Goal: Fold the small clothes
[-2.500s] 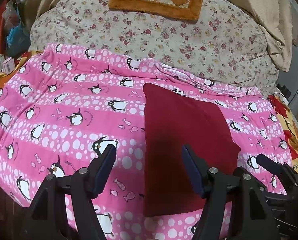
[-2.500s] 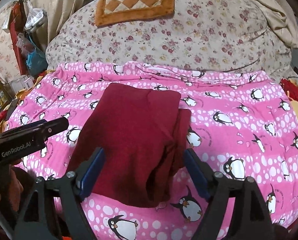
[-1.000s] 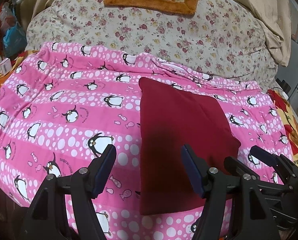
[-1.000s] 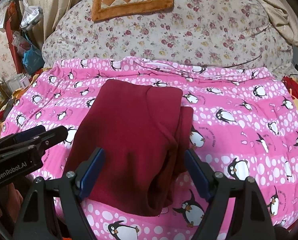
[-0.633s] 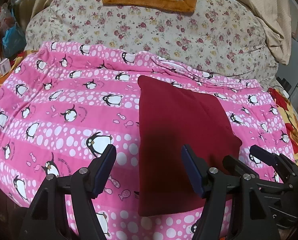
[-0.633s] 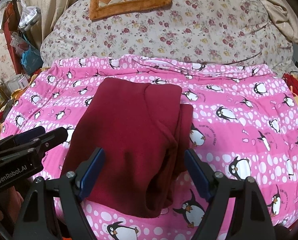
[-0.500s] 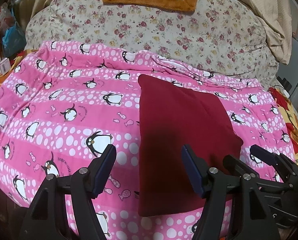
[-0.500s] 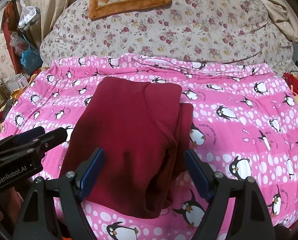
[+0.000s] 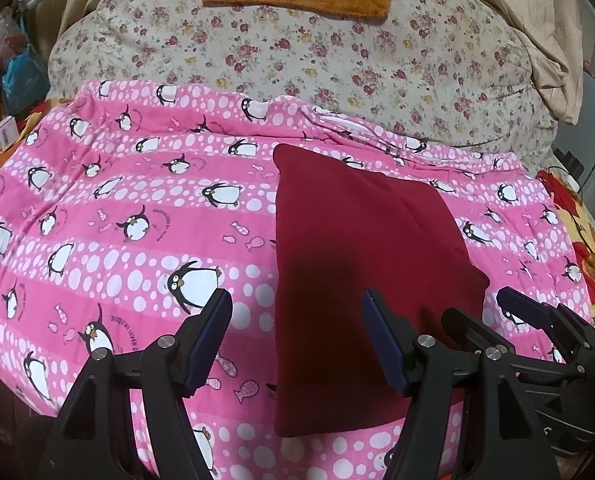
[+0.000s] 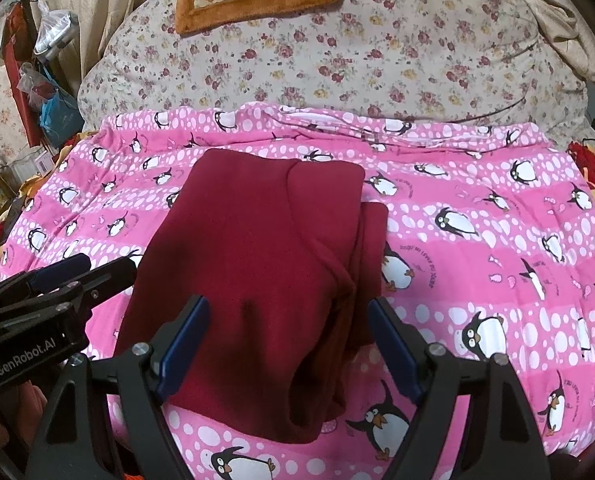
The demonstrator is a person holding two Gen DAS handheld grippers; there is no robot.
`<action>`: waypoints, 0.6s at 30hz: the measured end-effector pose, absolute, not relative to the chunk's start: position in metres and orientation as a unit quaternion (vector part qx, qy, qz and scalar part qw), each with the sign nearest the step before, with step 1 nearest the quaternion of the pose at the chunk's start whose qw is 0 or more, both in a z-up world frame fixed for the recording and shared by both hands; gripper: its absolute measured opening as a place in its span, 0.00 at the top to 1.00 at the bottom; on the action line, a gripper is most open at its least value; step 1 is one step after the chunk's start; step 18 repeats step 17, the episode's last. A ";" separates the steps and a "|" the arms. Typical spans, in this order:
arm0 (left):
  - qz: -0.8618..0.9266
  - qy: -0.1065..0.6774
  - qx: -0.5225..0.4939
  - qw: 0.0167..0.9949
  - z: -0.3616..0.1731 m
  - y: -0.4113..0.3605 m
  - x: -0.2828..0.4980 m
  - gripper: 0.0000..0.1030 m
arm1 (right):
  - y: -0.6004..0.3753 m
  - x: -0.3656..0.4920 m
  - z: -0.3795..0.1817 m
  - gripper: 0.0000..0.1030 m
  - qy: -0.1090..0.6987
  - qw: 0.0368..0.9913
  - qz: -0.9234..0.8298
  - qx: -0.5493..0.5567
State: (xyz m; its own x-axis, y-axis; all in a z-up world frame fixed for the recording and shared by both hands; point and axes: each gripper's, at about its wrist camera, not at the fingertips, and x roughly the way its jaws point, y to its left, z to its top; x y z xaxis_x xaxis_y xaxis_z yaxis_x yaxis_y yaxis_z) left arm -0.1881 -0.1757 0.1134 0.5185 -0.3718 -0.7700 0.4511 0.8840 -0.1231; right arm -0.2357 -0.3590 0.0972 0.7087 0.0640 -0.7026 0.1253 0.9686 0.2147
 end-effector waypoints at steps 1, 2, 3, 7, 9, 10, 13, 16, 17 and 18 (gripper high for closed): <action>-0.237 0.430 0.046 0.870 0.113 -0.176 -0.188 0.54 | -0.359 -0.234 0.097 0.18 0.382 0.916 -0.016 0.124; -0.237 0.430 0.046 0.870 0.113 -0.176 -0.188 0.54 | -0.359 -0.234 0.097 0.18 0.383 0.915 -0.016 0.124; -0.237 0.430 0.046 0.870 0.113 -0.176 -0.188 0.54 | -0.359 -0.233 0.096 0.18 0.384 0.915 -0.015 0.124; -0.237 0.429 0.047 0.870 0.112 -0.178 -0.187 0.54 | -0.359 -0.231 0.095 0.18 0.386 0.914 -0.015 0.125; -0.237 0.429 0.047 0.870 0.112 -0.178 -0.186 0.54 | -0.359 -0.230 0.094 0.18 0.386 0.914 -0.014 0.126; -0.237 0.429 0.048 0.870 0.112 -0.179 -0.185 0.54 | -0.360 -0.230 0.094 0.18 0.387 0.914 -0.014 0.125; -0.237 0.424 0.051 0.872 0.111 -0.179 -0.184 0.54 | -0.360 -0.227 0.092 0.18 0.389 0.913 -0.014 0.125; -0.237 0.422 0.052 0.873 0.110 -0.180 -0.181 0.54 | -0.360 -0.226 0.090 0.18 0.390 0.912 -0.013 0.126; -0.237 0.421 0.054 0.874 0.110 -0.179 -0.179 0.54 | -0.360 -0.226 0.090 0.18 0.389 0.912 -0.013 0.126; -0.237 0.421 0.054 0.874 0.110 -0.179 -0.179 0.54 | -0.360 -0.226 0.090 0.18 0.389 0.912 -0.013 0.126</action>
